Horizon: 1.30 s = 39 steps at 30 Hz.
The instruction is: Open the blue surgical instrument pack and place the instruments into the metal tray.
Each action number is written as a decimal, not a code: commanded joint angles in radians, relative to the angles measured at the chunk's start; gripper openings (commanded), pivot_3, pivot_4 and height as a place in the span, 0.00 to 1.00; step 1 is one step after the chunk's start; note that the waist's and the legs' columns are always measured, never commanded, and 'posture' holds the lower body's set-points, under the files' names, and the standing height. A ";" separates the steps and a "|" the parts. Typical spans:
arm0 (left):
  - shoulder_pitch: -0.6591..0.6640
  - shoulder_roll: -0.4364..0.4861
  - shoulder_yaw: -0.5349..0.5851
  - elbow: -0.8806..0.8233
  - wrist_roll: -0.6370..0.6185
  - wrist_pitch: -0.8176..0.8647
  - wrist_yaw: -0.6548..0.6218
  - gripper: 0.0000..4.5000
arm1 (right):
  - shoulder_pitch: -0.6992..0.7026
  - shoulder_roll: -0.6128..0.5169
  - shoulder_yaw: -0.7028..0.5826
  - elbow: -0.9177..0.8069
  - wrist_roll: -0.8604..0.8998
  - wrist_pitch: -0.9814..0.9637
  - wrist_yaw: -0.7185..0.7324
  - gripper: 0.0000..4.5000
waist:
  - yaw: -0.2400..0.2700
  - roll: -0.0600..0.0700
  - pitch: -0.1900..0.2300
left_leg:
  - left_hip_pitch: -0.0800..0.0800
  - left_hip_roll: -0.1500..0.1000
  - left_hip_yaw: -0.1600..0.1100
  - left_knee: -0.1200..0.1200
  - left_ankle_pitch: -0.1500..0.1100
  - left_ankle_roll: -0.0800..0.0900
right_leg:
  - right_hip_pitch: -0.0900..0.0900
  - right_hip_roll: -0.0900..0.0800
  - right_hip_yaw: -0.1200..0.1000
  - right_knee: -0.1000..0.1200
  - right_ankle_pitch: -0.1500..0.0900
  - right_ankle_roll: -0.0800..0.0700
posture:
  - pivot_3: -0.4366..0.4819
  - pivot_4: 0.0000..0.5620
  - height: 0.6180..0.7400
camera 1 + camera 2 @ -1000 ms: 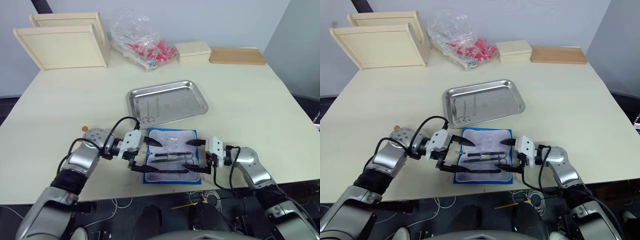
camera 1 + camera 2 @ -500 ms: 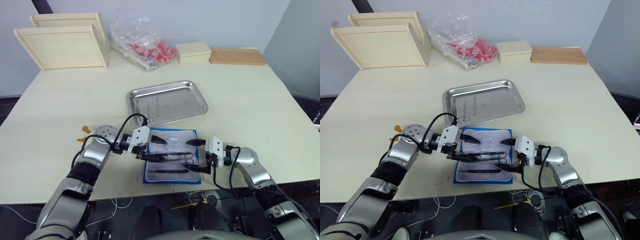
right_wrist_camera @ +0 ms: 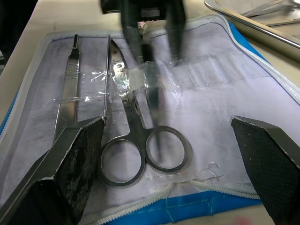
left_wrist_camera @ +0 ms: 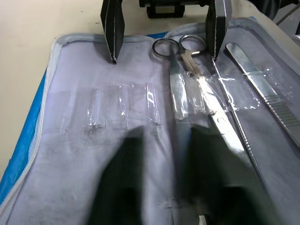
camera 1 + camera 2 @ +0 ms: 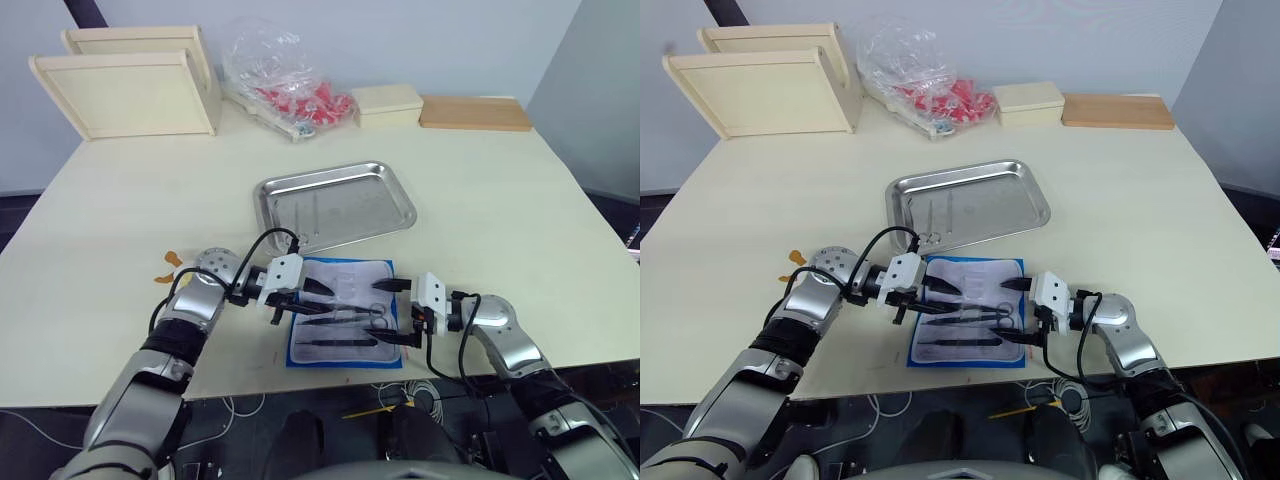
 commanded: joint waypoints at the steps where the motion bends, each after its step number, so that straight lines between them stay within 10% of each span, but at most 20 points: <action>1: 0.019 0.010 -0.005 -0.022 0.002 0.026 -0.028 0.01 | 0.071 -0.013 0.050 0.129 -0.079 0.063 -0.028 1.00 | 0.000 0.000 0.000 | 0.000 0.000 0.000 0.000 0.000 0.000 | 0.000 0.000 0.000 0.000 0.000 0.000 | 0.48 0.27 1.00; 39: 0.004 0.196 -0.028 -0.369 0.076 0.371 -0.027 0.01 | 0.067 0.003 0.058 0.137 -0.080 0.063 -0.027 1.00 | -0.007 0.000 0.000 | 0.000 0.000 -0.001 0.000 0.000 0.000 | 0.000 0.003 0.002 0.001 0.000 0.000 | 0.48 0.27 1.00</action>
